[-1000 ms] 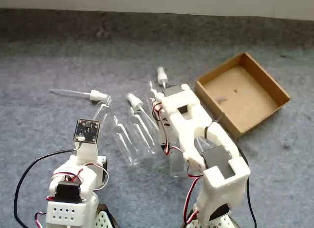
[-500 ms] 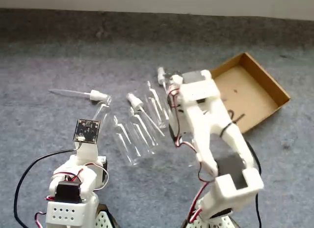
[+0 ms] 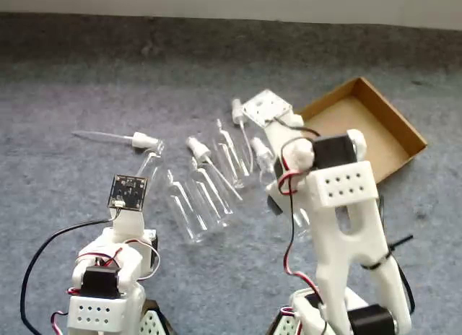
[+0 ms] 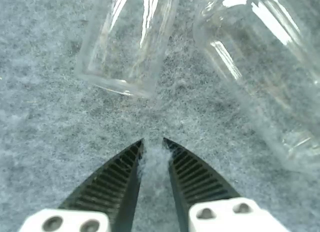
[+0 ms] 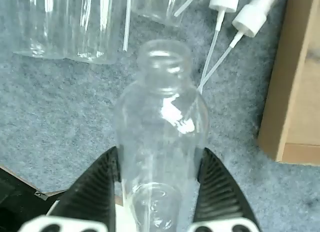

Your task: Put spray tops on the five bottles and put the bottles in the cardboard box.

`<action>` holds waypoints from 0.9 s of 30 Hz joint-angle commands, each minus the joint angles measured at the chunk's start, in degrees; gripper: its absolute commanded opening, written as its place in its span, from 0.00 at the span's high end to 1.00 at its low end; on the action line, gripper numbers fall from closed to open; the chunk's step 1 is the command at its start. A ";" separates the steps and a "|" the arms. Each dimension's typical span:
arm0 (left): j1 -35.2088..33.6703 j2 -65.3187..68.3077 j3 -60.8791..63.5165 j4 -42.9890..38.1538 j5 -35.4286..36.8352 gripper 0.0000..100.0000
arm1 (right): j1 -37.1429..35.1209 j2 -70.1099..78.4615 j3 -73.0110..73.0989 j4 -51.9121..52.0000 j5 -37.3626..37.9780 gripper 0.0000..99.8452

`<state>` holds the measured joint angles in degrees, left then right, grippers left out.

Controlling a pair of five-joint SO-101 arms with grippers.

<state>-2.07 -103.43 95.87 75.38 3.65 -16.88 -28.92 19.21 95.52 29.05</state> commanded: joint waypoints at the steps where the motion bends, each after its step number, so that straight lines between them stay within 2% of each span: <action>1: 0.84 -0.48 1.27 0.26 0.53 0.99 | 0.57 -6.37 9.63 -7.25 4.57 1.00; 7: 0.84 -0.48 1.27 0.26 0.53 0.99 | 0.75 -11.21 28.62 -25.10 13.01 1.00; 13: 0.84 -0.48 1.27 0.26 0.53 0.99 | 0.40 -11.91 40.22 -37.58 13.63 1.00; 18: 0.84 -0.48 1.27 0.26 0.53 0.99 | 0.40 -11.82 44.18 -39.34 13.71 0.98; 24: 0.84 -0.48 1.27 0.26 0.53 0.99 | 0.31 -11.82 44.62 -39.25 13.80 0.84; 27: 0.84 -0.48 1.27 0.26 0.53 0.99 | -0.22 -11.82 44.35 -39.25 13.80 0.82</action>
<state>-2.07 -103.43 95.87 75.38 3.65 -16.97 -39.82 63.69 57.36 42.24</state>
